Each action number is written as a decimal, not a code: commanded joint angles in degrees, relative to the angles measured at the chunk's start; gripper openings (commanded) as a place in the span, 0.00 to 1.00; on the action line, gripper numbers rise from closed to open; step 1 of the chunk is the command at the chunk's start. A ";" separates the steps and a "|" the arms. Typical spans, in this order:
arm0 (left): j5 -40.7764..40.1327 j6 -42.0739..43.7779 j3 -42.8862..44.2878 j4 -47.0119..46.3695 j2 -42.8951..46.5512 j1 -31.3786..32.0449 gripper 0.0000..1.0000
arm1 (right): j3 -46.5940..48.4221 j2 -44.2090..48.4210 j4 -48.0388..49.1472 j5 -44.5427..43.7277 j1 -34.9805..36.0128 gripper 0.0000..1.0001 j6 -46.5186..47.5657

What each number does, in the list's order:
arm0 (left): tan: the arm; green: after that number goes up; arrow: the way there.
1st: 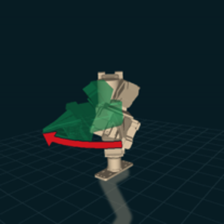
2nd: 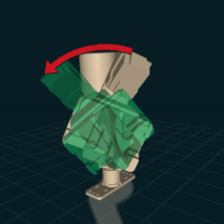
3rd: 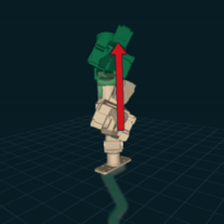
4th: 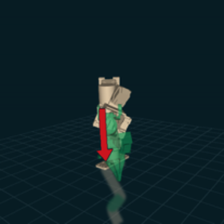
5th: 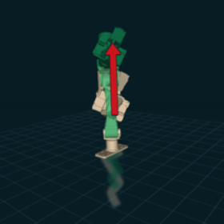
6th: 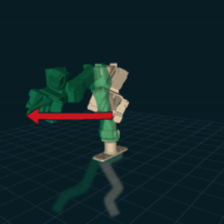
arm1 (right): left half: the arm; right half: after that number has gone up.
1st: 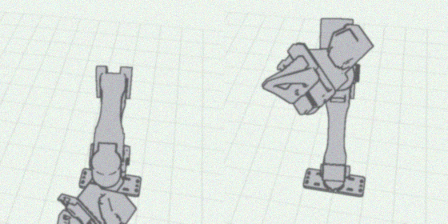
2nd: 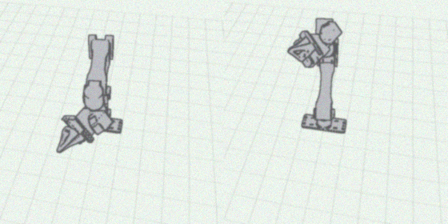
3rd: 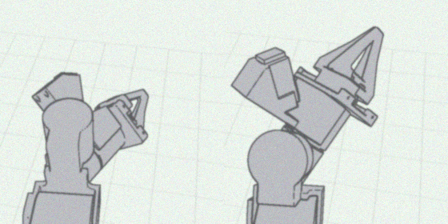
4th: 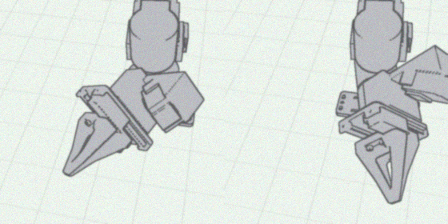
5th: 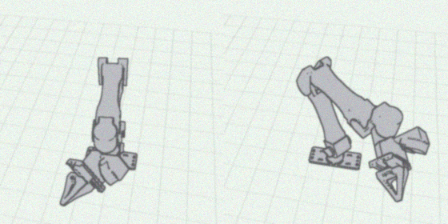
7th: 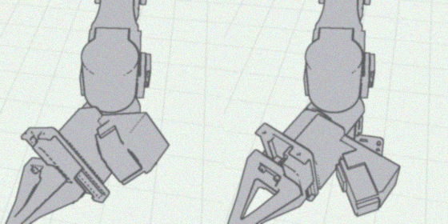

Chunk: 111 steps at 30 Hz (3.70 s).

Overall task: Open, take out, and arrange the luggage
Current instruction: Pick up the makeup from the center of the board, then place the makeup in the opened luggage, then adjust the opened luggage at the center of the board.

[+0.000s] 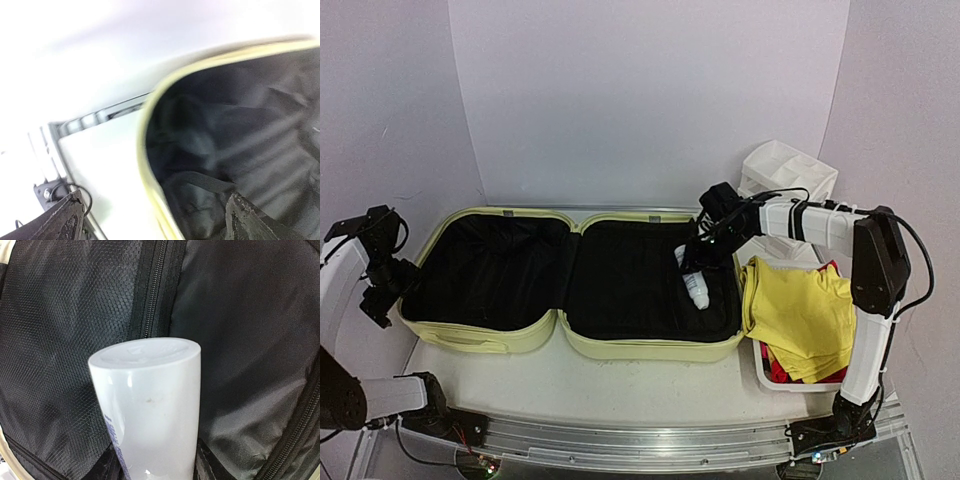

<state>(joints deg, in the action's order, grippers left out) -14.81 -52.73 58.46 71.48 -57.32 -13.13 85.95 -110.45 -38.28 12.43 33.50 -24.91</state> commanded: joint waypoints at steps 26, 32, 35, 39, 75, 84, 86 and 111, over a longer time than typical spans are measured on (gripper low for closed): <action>8.40 -14.71 -16.44 -22.96 -7.33 -9.84 0.52 | -1.17 -1.38 4.42 4.60 -2.12 0.23 -6.88; 8.01 -15.51 -15.84 -23.06 -5.58 -9.83 0.10 | -0.35 -0.42 4.36 3.83 -2.56 0.57 -7.72; 7.51 -14.77 -15.04 -23.00 -3.36 -9.79 0.00 | -0.93 1.92 4.23 2.25 -3.59 0.69 -7.79; 5.53 -12.89 -13.52 -22.97 0.79 -9.21 0.00 | -1.93 6.05 2.90 -0.44 -6.67 0.77 -6.31; -59.53 10.12 20.60 -23.00 -4.47 45.55 0.00 | -5.67 13.44 -5.14 -5.33 -12.57 0.73 -7.34; -69.24 10.41 24.86 -23.18 -11.11 56.50 0.00 | -7.79 14.85 -4.52 0.14 -12.55 0.72 -9.18; -70.15 9.64 24.86 -23.19 -11.16 57.91 0.00 | -8.34 15.64 -4.52 0.82 -12.56 0.72 -10.03; -75.47 6.74 26.01 -23.11 -13.90 70.23 0.00 | -15.22 29.76 -18.51 -6.47 0.29 0.70 -31.50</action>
<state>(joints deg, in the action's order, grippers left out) -90.37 -42.81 80.31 54.98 -71.05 51.05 74.15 -82.15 -53.36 10.41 30.15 -49.63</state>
